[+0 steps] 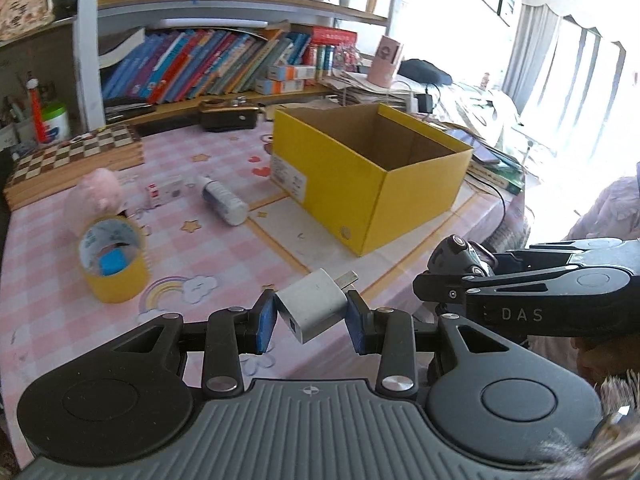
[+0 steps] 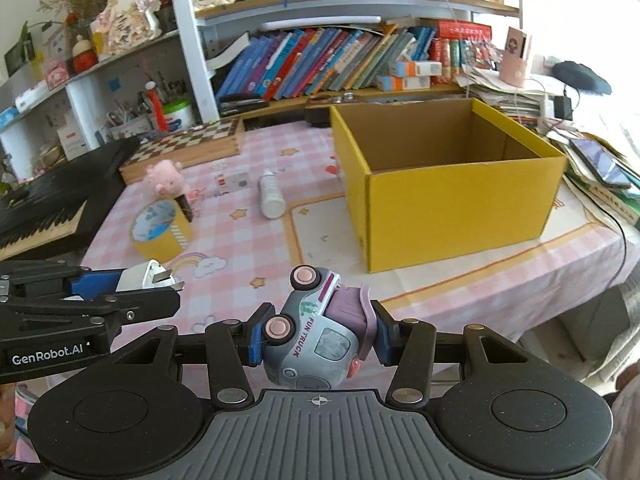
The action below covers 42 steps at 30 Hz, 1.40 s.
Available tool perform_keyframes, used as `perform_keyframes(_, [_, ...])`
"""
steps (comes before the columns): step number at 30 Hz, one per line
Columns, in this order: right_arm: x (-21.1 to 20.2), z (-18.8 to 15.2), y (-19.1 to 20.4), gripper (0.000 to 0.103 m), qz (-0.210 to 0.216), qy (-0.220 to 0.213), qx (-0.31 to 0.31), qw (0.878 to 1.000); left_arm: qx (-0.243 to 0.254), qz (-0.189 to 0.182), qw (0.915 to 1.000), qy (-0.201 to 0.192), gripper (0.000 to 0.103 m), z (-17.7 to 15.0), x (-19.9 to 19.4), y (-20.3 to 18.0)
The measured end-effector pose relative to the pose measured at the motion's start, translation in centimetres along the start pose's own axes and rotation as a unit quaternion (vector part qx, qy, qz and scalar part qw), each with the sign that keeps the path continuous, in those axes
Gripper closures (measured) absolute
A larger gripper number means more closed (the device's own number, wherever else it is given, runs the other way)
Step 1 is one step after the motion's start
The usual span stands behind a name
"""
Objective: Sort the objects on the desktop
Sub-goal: 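Lift the charger with the left tool while the right carries the truck toward the yellow box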
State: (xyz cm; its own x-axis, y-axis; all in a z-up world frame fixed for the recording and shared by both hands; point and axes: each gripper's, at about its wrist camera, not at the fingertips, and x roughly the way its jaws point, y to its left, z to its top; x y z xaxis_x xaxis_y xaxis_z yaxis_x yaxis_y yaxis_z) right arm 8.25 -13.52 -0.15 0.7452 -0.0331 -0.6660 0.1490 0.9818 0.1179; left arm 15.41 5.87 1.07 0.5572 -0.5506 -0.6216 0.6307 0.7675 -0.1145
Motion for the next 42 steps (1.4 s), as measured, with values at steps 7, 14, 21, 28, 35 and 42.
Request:
perform_keyframes(7, [0.1,0.6,-3.5,0.053,-0.004,0.006,0.007,1.0,0.012,-0.01,0.9999,0.008,0.069,1.5,2.2,-3.0])
perform_keyframes(14, [0.4,1.4,-7.3,0.053,-0.003,0.014,0.012,1.0,0.016,-0.011,0.9996,0.019,0.069,3.1,4.6,-6.0])
perform_keyframes(21, [0.7,2.3,-11.4,0.053,-0.001,0.022,0.019,1.0,0.028,-0.018,0.999,0.029,0.069,4.6,7.0,-9.4])
perform_keyframes(28, [0.9,3.6,-15.7,0.053,0.002,0.021,0.023,1.0,0.035,-0.018,0.9989,0.025,0.069,6.9,9.2,-12.6])
perform_keyframes(35, [0.8,6.2,-18.9,0.053,0.018,0.0,0.009,1.0,0.031,-0.008,0.9995,0.002,0.069,9.5,10.2,-14.3])
perform_keyframes(42, [1.3,10.9,-20.4,0.053,0.044,-0.045,-0.033,0.997,0.023,0.011,0.9984,-0.05,0.069,13.8,10.6,-14.8])
